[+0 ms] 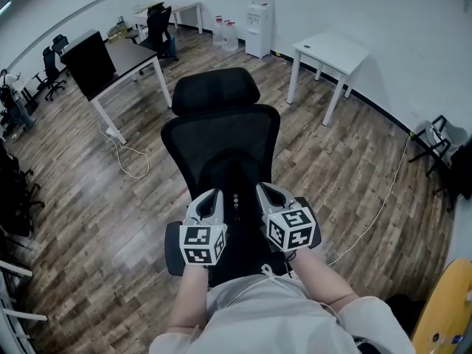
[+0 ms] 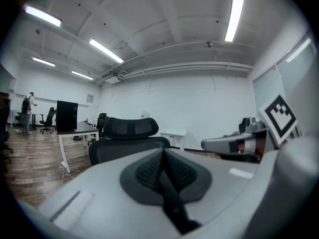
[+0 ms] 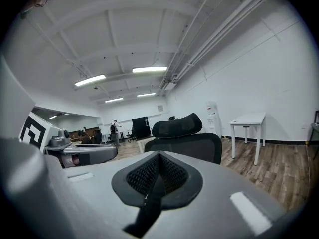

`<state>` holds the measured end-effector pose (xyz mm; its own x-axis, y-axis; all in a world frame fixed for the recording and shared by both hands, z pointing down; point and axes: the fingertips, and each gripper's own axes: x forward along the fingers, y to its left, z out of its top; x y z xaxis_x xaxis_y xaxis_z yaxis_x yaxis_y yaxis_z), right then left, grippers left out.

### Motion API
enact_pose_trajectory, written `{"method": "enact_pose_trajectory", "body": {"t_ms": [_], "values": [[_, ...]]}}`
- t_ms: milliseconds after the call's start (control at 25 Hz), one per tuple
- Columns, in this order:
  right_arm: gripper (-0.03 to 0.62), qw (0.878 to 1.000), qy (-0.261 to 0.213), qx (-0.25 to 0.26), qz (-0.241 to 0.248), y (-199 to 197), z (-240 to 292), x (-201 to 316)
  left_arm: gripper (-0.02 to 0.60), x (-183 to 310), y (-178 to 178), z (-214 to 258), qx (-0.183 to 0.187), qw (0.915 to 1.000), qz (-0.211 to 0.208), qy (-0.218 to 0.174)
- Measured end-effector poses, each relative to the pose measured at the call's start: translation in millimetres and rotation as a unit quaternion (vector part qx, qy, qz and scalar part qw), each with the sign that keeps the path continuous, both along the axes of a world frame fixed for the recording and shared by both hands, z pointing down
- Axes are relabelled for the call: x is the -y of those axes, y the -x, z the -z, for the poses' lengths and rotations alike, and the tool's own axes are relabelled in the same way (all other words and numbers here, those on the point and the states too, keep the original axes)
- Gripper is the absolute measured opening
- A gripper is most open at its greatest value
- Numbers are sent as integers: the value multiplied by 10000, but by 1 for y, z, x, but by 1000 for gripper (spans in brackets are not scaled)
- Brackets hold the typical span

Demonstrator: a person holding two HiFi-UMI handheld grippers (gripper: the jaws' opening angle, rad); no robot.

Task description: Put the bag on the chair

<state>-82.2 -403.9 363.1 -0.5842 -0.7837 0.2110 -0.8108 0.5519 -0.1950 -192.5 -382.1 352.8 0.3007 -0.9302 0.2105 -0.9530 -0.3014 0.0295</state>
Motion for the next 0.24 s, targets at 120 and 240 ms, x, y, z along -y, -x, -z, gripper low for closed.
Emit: {"method": "enact_pose_trajectory", "body": {"t_ms": [120, 240], "values": [[-3, 10000, 1, -35, -22, 0, -2, 0, 6, 1, 0, -2, 20, 10000, -18, 17], [-3, 9999, -6, -116, -80, -2, -3, 1, 6, 3, 1, -3, 19, 10000, -9, 44]]}}
